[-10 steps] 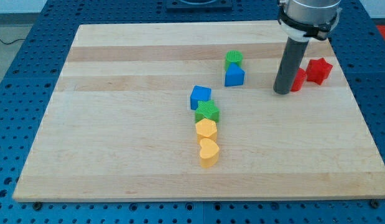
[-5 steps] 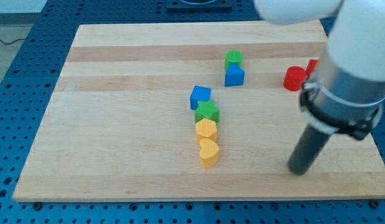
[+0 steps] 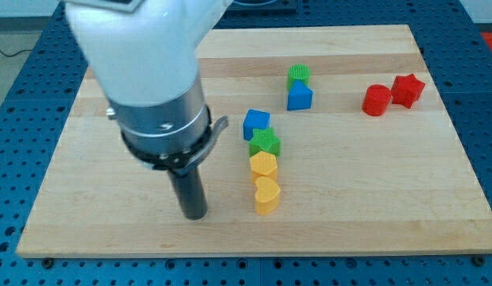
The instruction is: Push the yellow heart into the red star
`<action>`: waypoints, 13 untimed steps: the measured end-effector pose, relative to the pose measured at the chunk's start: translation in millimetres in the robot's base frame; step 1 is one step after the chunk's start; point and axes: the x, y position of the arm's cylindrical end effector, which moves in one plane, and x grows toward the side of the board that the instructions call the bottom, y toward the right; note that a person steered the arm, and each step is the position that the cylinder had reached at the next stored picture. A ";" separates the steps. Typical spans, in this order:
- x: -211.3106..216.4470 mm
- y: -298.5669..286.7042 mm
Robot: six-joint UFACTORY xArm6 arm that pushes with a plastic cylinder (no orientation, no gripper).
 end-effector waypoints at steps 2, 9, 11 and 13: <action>-10.9 107.1; -25.9 196.9; -33.4 237.5; -90.5 286.5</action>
